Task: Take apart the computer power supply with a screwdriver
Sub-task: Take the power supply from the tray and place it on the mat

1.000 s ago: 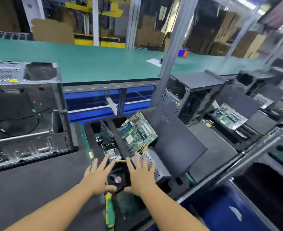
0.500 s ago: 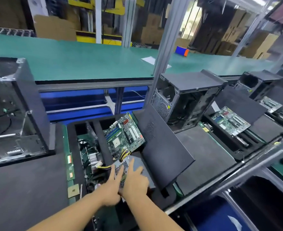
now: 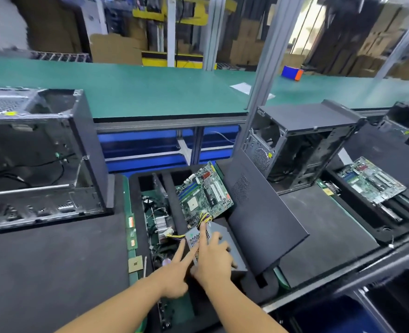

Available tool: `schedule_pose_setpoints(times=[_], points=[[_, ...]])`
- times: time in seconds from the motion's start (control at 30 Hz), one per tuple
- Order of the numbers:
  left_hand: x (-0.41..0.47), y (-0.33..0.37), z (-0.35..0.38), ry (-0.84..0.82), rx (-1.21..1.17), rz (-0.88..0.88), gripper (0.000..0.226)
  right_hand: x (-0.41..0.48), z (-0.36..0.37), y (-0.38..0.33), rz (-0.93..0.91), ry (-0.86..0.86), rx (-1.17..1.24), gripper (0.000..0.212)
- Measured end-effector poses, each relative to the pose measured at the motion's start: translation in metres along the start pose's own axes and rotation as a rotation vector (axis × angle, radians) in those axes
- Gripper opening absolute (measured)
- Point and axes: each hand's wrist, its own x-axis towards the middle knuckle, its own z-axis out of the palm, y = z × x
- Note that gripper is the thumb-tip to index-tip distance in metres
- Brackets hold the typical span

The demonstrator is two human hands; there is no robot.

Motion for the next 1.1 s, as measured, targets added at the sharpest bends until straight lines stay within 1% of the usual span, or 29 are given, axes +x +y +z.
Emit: schedule_pose_setpoints(times=[0.1,0.17,0.27,0.33,0.4,0.43,0.5,0.57,0.6,0.67,0.73,0.8,0.9,1.0,1.07,1.1], points=[[-0.009,-0.009,-0.012,0.076,-0.009,0.010,0.102,0.003,-0.012,0.021,-0.065,-0.003,0.058,0.115],[-0.015,-0.022,-0.019,0.159,-0.047,0.007,0.100,0.007,-0.025,0.038,-0.044,0.002,0.137,0.114],[-0.023,-0.052,-0.025,0.251,-0.226,-0.024,0.096,0.013,-0.054,0.049,0.012,-0.005,0.275,0.106],[-0.026,-0.073,-0.027,0.309,-0.361,-0.068,0.096,0.017,-0.077,0.042,0.021,0.010,0.340,0.104],[-0.028,-0.083,-0.030,0.385,-0.564,-0.078,0.087,0.022,-0.102,0.026,-0.011,0.054,0.441,0.102],[-0.029,-0.084,-0.034,0.420,-0.703,-0.075,0.084,0.024,-0.113,0.016,-0.033,0.066,0.535,0.100],[-0.032,-0.085,-0.047,0.478,-0.994,-0.073,0.091,0.027,-0.134,-0.009,-0.094,0.076,0.790,0.097],[-0.041,-0.089,-0.062,0.534,-1.206,-0.087,0.098,0.028,-0.147,-0.036,-0.160,0.054,1.049,0.094],[-0.049,-0.095,-0.069,0.530,-1.318,-0.107,0.099,0.026,-0.151,-0.050,-0.193,0.012,1.161,0.092],[-0.069,-0.114,-0.077,0.436,-1.576,-0.072,0.100,0.019,-0.152,-0.077,-0.266,-0.117,1.342,0.081],[-0.091,-0.137,-0.080,0.359,-1.779,-0.017,0.087,0.009,-0.146,-0.105,-0.337,-0.243,1.443,0.069],[-0.110,-0.162,-0.079,0.389,-1.889,-0.021,0.080,0.003,-0.137,-0.133,-0.361,-0.333,1.495,0.067],[-0.138,-0.194,-0.078,0.470,-1.877,-0.057,0.076,-0.005,-0.119,-0.174,-0.363,-0.516,1.554,0.059],[-0.168,-0.224,-0.074,0.576,-1.821,-0.041,0.071,-0.015,-0.104,-0.211,-0.368,-0.678,1.586,0.048],[-0.188,-0.244,-0.073,0.658,-1.768,-0.033,0.075,-0.020,-0.097,-0.234,-0.380,-0.790,1.592,0.048],[-0.199,-0.254,-0.073,0.696,-1.719,-0.047,0.081,-0.024,-0.096,-0.246,-0.378,-0.849,1.592,0.052]])
